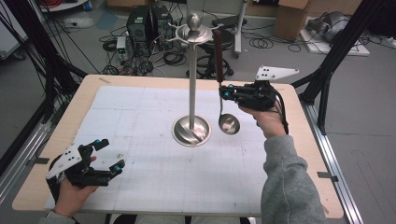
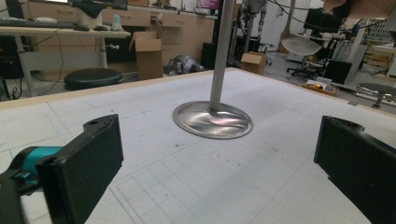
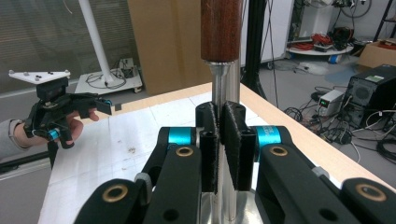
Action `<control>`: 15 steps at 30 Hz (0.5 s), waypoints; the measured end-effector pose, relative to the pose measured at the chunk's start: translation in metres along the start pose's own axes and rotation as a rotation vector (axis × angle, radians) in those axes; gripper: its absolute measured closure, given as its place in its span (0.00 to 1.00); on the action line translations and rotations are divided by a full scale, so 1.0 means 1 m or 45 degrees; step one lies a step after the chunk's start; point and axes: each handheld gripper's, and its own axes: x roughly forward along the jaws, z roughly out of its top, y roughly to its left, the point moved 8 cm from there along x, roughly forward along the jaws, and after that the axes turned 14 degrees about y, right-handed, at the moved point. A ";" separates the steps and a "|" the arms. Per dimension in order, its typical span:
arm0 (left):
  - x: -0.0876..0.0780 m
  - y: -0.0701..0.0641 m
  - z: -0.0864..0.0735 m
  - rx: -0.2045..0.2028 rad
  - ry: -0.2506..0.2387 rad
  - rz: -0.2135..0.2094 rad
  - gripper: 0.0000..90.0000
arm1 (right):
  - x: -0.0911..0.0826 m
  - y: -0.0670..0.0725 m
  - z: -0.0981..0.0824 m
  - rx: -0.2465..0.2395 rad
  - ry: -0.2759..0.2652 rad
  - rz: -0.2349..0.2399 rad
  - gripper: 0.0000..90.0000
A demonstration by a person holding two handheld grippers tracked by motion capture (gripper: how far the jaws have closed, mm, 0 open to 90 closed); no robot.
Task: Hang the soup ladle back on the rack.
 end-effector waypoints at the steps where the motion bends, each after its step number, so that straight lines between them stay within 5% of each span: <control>1: 0.000 0.000 0.000 0.000 -0.002 0.001 0.02 | 0.000 0.000 0.000 0.004 0.001 0.003 0.94; 15: -0.001 0.000 0.001 0.002 -0.004 0.002 0.02 | 0.009 0.000 -0.003 0.008 0.028 0.011 0.94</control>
